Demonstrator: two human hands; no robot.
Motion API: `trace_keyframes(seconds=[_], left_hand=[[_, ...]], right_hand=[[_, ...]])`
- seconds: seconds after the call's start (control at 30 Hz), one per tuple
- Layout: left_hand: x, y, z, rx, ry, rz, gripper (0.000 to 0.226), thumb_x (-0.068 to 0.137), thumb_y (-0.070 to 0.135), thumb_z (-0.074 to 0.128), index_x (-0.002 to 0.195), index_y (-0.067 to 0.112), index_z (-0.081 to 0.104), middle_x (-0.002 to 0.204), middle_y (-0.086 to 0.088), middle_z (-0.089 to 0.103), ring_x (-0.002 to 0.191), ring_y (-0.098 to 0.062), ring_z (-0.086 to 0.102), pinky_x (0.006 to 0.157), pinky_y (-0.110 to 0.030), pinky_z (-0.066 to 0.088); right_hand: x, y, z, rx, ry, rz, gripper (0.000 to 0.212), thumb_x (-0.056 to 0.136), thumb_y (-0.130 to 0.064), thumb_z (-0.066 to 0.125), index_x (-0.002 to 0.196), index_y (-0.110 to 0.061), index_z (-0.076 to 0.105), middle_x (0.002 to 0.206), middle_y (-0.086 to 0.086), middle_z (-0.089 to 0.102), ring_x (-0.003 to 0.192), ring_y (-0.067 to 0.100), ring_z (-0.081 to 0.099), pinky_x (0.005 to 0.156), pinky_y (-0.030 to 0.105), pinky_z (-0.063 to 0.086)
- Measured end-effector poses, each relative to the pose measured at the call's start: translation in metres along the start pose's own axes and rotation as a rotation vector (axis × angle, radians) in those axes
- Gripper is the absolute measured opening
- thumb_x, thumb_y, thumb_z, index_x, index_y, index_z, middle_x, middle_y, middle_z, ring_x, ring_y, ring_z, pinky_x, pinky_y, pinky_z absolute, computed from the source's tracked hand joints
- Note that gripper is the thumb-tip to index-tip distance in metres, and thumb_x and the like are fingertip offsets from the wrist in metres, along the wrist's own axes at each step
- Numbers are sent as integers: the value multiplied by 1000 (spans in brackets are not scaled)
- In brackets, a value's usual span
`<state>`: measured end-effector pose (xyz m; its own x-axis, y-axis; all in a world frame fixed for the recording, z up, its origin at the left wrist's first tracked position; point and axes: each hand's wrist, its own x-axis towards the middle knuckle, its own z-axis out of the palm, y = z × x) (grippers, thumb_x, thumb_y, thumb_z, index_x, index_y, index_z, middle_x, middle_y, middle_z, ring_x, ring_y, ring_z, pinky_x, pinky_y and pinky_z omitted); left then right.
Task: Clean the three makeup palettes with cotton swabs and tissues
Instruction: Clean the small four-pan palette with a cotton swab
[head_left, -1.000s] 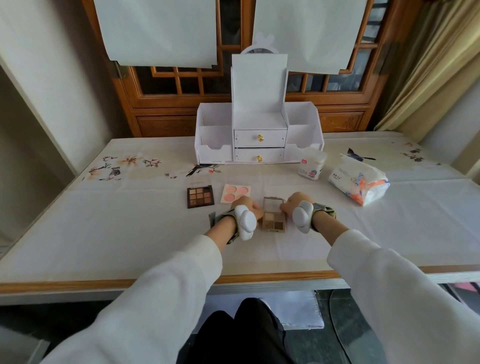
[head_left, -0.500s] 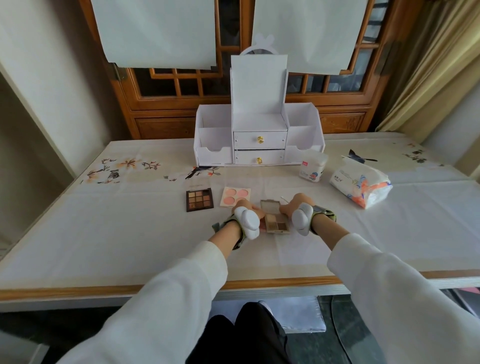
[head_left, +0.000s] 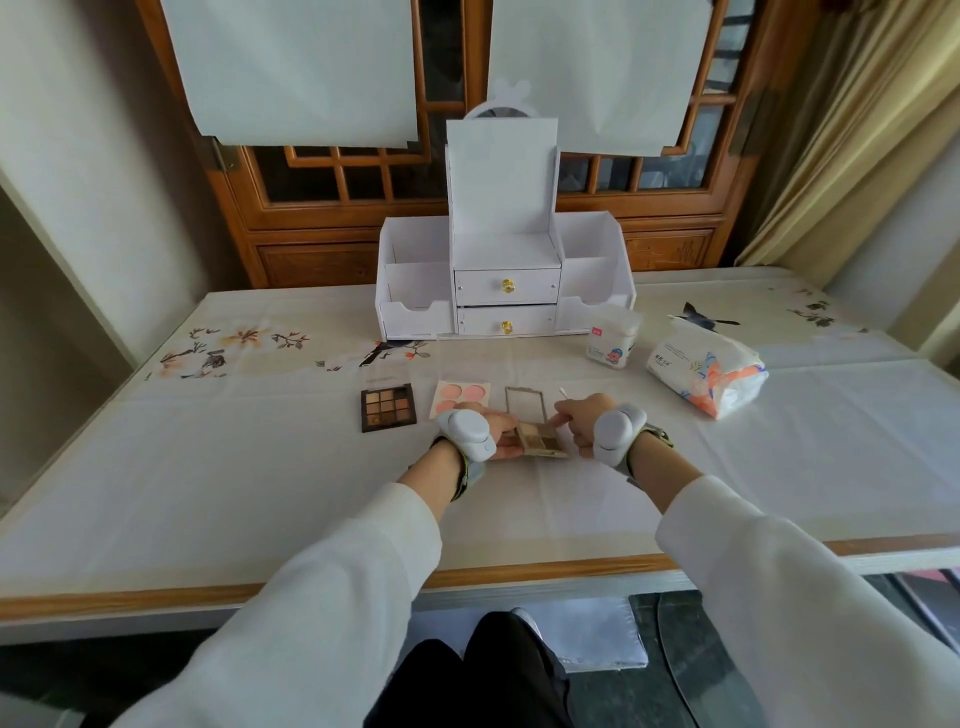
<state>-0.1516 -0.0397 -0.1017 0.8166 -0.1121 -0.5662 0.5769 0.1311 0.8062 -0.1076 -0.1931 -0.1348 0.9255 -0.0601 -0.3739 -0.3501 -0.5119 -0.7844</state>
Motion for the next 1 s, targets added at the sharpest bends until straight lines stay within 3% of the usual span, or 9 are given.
trace_keyframes(seconds=[0.1,0.2,0.27,0.37,0.5,0.63,0.8,1.0], left_hand=[[4,-4,-8,64,-18,77,17,95,-6,43,84,0,54,93,-14,58,94,-31,56,101,-43,43],[10,-4,-14,87,-7,112,26,94,-8,44,72,4,50,78,-9,54,75,-21,55,98,-43,44],[15,-6,-16,63,-4,105,23,94,-5,46,74,6,50,78,-8,54,72,-19,55,92,-39,46],[21,-5,-20,63,30,149,20,93,-2,51,76,10,49,78,-6,53,68,-16,55,84,-32,51],[16,-4,-25,-54,-3,236,20,92,-3,49,75,8,49,77,-11,54,72,-21,57,64,-32,56],[14,-4,-23,-152,26,238,23,97,9,46,75,8,51,76,-11,55,69,-22,54,62,-32,47],[15,-7,-27,-277,55,154,33,102,32,37,86,9,55,77,-12,58,64,-22,50,55,-30,39],[6,-11,-42,-528,-35,38,45,101,43,27,109,11,57,94,-17,63,80,-27,52,70,-37,45]], right_hand=[[-4,1,2,120,-85,57,32,97,-13,38,68,-14,54,37,-8,50,48,16,31,49,23,27],[-3,-1,4,89,-41,23,29,94,-21,47,66,-17,53,55,0,49,49,15,40,49,22,33],[-5,-4,6,123,-19,34,28,92,-25,49,66,-17,55,54,1,48,46,14,41,47,22,34],[-9,-7,10,316,-38,124,31,93,-19,48,65,-9,56,33,-4,35,29,10,28,39,17,25],[-17,-13,20,443,-44,121,30,93,-13,46,64,-7,51,38,0,30,26,10,23,33,14,21],[-22,-22,32,444,-52,84,27,93,-12,44,67,-10,49,46,2,38,35,13,30,30,15,26],[-31,-37,48,509,-41,90,24,90,-12,47,66,-7,49,44,3,29,32,13,24,33,15,22],[-45,-47,60,333,-37,-16,24,88,-20,50,69,-7,56,48,4,37,41,18,30,42,21,25]])
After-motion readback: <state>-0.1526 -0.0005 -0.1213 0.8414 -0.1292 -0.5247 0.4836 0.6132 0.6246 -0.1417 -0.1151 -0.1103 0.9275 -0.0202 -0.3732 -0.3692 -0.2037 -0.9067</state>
